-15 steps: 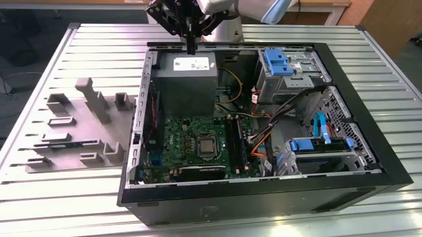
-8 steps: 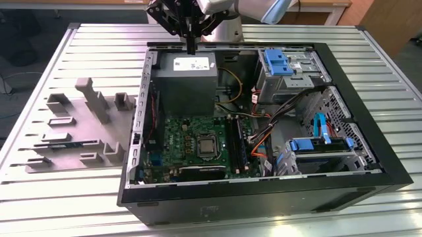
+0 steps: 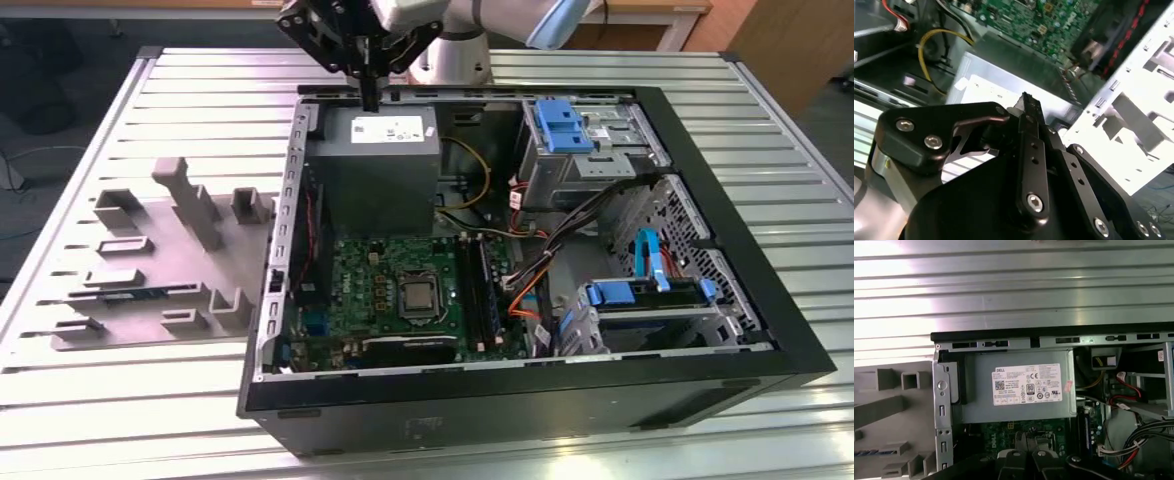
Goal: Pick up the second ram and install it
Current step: 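Reach for the second ram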
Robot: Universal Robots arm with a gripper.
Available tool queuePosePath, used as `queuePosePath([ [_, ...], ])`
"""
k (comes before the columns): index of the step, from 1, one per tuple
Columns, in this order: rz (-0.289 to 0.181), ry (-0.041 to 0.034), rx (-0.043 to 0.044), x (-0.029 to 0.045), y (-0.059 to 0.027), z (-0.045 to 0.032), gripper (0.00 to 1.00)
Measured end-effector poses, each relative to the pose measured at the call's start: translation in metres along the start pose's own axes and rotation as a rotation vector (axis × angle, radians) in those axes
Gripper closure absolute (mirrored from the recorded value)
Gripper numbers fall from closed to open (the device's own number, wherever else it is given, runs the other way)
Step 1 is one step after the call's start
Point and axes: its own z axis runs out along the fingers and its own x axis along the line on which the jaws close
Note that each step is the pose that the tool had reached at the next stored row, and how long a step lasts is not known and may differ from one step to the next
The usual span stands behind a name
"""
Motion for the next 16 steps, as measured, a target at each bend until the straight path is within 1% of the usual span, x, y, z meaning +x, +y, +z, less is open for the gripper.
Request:
queuePosePath([
  [16, 0.000, -0.0046, -0.0005, 0.0730, -0.0059, 0.0068, 0.89],
])
